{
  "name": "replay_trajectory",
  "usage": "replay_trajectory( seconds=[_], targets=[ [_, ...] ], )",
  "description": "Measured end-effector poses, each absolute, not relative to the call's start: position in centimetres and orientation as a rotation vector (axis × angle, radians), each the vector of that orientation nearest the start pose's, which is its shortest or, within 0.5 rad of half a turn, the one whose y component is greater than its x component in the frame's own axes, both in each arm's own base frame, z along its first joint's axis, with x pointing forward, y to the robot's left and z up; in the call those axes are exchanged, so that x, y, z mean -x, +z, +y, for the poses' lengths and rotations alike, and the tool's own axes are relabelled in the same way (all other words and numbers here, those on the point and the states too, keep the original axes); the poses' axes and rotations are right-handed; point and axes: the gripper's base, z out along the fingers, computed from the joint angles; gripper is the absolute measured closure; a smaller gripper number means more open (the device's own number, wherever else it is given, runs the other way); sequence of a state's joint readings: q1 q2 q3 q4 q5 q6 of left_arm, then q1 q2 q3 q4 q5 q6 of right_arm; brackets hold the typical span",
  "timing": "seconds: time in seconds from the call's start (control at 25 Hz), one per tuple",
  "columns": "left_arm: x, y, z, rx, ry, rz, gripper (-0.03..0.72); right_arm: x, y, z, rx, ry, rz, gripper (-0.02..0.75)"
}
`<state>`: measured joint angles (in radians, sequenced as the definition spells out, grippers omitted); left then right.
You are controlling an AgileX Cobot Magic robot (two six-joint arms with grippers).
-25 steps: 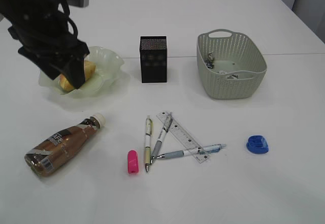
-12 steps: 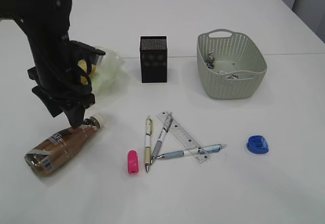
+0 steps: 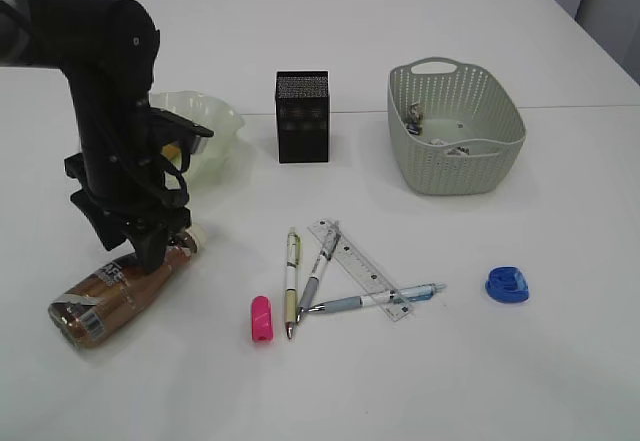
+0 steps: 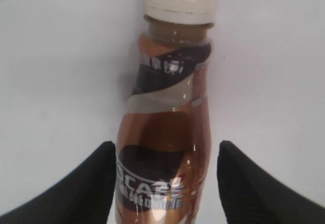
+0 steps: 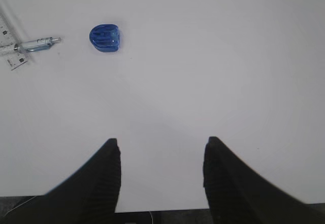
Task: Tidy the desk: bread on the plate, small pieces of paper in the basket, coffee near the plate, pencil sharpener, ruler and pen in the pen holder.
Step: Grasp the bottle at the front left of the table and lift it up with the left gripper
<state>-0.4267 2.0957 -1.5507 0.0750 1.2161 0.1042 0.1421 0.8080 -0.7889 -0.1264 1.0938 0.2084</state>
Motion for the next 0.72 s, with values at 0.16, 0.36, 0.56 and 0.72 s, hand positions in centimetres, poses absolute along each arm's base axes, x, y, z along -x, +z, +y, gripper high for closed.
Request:
replay_trajectory(
  seconds=[0.16,0.36,0.56,0.72],
  targets=[
    [-36.6,16.4,-16.3,-0.874,0.086,3.117,0.198,-12.9,31.6,0.8,-0.051,-0.038,2.583,0.323],
    [-36.9,16.3,-16.7,-0.847,0.028,3.091,0.129,-12.9,31.6,0.8,-0.051,-0.038,2.583,0.323],
    [-37.0,15.3,-16.7,-0.854,0.038,3.109,0.123,-12.9,31.6,0.8,-0.051,-0.038,2.583,0.323],
    [-37.2,14.1,-16.6,-0.874,0.075,3.116,0.123,-12.9,31.6,0.8,-0.051,-0.038,2.583,0.323]
  ],
)
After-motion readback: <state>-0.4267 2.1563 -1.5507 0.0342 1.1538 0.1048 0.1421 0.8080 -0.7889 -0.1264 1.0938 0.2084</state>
